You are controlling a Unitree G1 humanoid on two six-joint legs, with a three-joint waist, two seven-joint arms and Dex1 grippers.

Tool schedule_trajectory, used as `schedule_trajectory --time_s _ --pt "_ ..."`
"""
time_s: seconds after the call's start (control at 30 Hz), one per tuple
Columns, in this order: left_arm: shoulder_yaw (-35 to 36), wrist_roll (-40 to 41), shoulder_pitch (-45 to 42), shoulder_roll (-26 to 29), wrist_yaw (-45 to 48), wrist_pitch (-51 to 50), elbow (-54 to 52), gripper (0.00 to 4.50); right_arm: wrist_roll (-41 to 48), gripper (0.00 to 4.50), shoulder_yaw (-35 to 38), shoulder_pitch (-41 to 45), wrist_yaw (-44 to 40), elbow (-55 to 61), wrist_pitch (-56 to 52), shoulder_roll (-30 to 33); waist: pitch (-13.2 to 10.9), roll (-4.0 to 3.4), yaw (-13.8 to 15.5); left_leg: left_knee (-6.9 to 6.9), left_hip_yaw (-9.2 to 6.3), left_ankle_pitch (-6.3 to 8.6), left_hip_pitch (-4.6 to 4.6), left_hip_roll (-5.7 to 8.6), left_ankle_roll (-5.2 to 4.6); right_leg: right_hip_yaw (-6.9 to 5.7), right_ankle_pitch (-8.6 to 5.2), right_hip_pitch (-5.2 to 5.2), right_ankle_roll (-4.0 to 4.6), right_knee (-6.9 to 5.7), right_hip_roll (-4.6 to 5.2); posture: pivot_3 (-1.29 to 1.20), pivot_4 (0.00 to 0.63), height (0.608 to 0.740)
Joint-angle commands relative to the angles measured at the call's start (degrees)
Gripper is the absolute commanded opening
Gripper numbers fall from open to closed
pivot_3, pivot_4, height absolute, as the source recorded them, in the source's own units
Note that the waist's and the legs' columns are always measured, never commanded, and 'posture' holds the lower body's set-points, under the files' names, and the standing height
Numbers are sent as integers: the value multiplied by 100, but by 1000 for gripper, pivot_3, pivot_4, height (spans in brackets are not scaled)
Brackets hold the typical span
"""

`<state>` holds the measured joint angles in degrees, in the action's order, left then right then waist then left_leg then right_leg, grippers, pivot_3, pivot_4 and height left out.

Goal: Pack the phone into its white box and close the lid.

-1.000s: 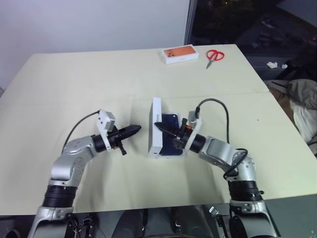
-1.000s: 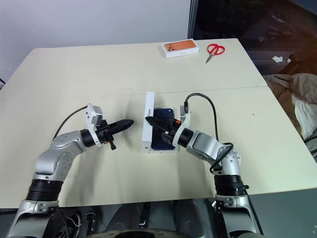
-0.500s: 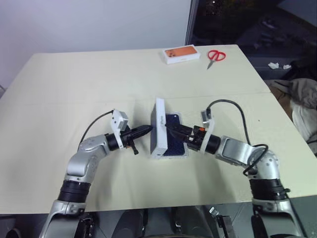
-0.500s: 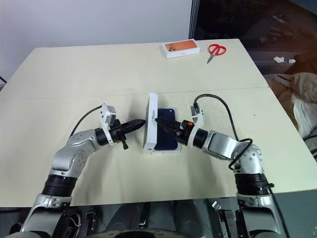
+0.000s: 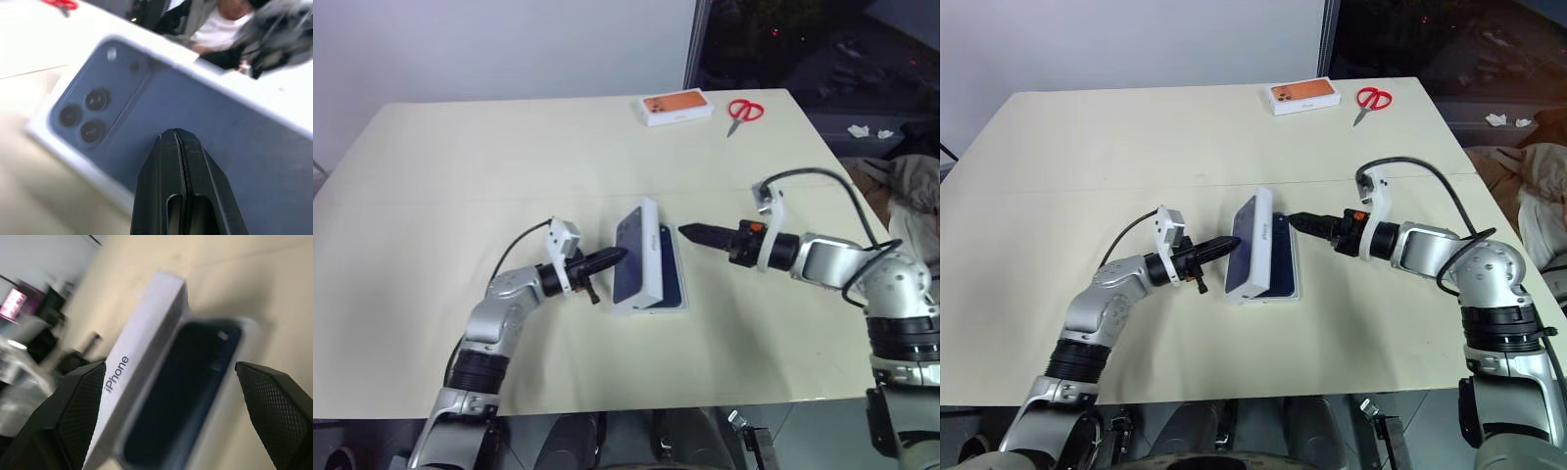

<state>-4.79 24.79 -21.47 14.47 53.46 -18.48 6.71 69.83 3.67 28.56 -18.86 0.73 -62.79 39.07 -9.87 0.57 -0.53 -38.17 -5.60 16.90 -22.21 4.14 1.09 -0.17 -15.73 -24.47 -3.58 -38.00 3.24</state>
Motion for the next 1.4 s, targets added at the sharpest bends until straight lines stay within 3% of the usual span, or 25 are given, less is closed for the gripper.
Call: schedule_trajectory --time_s 0.03,0.43,0.53,0.77,0.9,1.1,1.4 --pt "-11 -12 -200 -85 -65 60 -79 0 -391 4424 50 47 -277 189 129 -75 0 0 -7 0 0 0 0 0 0 0 0 0 0 -1 0 0 150 740" --pt "787 257 185 743 -234 -288 -580 0 -1899 4424 31 -75 -825 415 798 -106 0 0 -3 0 -1 0 2 0 1 1 1 -1 -1 -1 0 0 150 740" --pt "743 148 340 991 -230 -403 -585 0 -2460 3637 -323 -177 -1042 671 1080 -29 0 0 5 0 -1 0 2 0 1 1 1 -1 -1 1 0 0 150 740" --pt "506 208 347 1070 -200 -875 -618 0 -3688 73 -1048 -233 -1511 964 1770 158 0 0 1 0 -2 0 2 1 2 1 1 -1 -1 1 0 0 150 740" --pt "389 201 310 1087 -127 -1194 -519 0 -3994 23 -1098 -279 -1668 988 1907 115 0 0 0 0 -2 0 2 1 2 0 1 -2 -1 1 0 0 150 740" --pt "-61 -485 274 1175 -182 -834 -211 0 -4384 23 -1180 -289 -1866 1103 1985 122 0 0 -2 1 -2 0 3 0 3 1 1 -2 -1 1 0 0 150 740" --pt "-444 -448 -205 807 174 -952 178 0 -4638 23 -1237 -177 -1977 1193 1836 -41 0 0 94 -1 -2 -1 3 6 3 0 1 0 -1 1 5 0 150 740"
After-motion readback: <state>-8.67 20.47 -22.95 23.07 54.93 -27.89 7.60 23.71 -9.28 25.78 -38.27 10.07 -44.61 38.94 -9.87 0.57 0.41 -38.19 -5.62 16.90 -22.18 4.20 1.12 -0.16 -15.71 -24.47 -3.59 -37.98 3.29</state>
